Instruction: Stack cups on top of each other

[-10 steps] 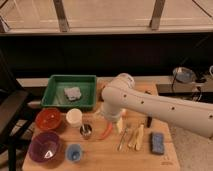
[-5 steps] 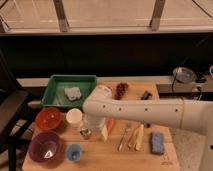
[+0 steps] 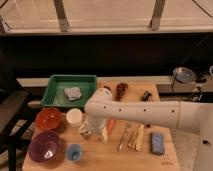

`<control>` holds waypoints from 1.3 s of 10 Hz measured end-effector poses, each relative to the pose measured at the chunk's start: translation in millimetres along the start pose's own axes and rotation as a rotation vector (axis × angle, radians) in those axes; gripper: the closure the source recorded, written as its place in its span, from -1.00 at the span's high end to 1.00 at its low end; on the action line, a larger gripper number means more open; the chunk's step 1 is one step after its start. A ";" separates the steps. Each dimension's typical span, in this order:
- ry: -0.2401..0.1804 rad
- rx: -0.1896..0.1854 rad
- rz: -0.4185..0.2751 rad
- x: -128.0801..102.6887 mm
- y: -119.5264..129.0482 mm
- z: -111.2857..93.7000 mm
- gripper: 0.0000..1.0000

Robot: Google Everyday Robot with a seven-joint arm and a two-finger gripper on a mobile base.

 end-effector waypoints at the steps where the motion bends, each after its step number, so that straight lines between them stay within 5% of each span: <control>1: 0.004 0.008 0.011 3.4 3.3 -3.0 0.60; 8: -0.018 0.036 0.031 20.5 3.7 5.0 0.50; 13: -0.042 0.043 0.045 28.5 3.7 18.5 -0.53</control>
